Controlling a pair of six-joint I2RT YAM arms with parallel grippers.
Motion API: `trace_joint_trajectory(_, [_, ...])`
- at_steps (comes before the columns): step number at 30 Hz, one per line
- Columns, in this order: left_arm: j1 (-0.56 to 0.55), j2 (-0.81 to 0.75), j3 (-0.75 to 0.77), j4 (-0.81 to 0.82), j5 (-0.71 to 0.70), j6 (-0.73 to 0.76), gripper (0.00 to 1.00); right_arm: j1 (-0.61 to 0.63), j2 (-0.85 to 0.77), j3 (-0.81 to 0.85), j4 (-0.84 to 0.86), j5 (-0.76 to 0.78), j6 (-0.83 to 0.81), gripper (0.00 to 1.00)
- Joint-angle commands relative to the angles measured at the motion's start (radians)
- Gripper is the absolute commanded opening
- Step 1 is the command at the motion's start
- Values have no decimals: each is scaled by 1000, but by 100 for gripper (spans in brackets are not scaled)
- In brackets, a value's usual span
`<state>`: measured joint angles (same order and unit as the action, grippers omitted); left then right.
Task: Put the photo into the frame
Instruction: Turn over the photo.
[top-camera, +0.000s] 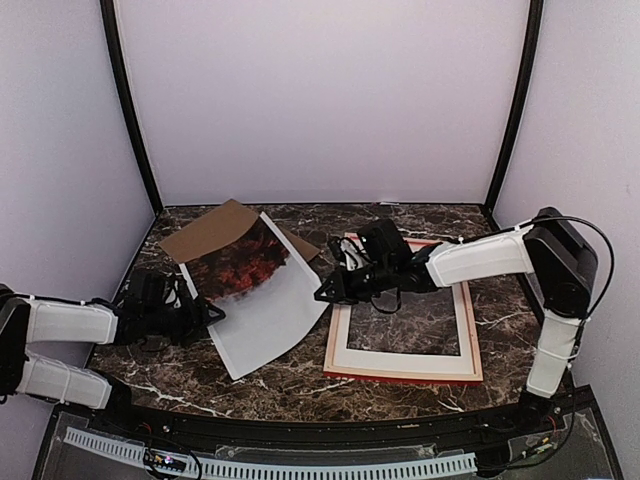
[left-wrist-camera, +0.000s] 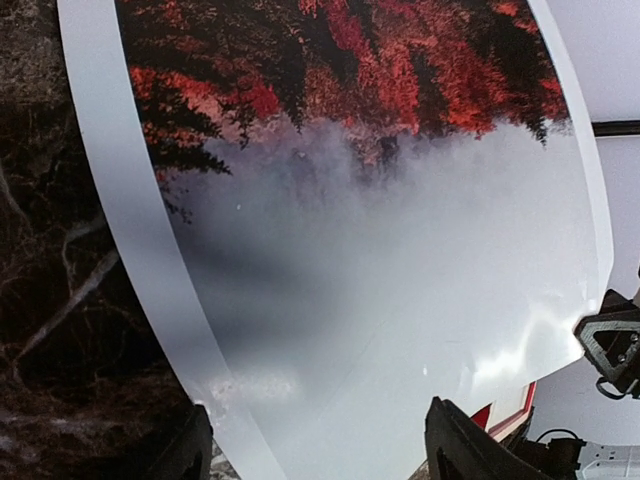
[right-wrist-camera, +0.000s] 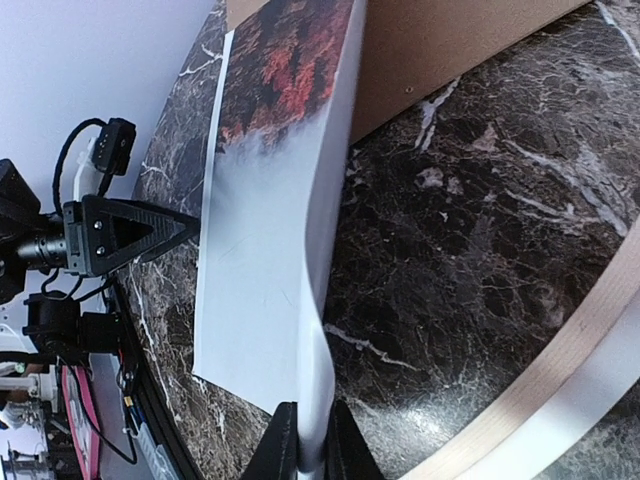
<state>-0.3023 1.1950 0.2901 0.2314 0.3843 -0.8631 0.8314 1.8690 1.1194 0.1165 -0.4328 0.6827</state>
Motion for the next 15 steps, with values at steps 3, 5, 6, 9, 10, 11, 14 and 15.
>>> trace_joint_trajectory(3, [-9, -68, 85, -215, -60, 104, 76, -16, -116, 120, -253, 138, -186, 7])
trace_joint_trajectory(5, [-9, -85, 108, -249, -70, 122, 76, -33, -159, 157, -340, 198, -233, 6])
trace_joint_trajectory(6, [-8, -91, 120, -263, -70, 128, 76, -42, -190, 175, -380, 241, -256, 6])
trace_joint_trajectory(9, [-9, -98, 139, -266, -59, 130, 76, -56, -265, 249, -526, 398, -334, 5])
trace_joint_trajectory(10, [-9, -101, 147, -262, -54, 128, 76, -57, -286, 280, -574, 468, -360, 5])
trace_joint_trajectory(11, [-10, -102, 157, -261, -50, 128, 76, -55, -300, 311, -614, 508, -385, 4])
trace_joint_trajectory(14, [-11, -100, 185, -259, -43, 128, 76, -10, -305, 444, -748, 656, -458, 3])
trace_joint_trajectory(15, [-11, -97, 202, -260, -42, 128, 76, 18, -294, 490, -795, 725, -477, 3])
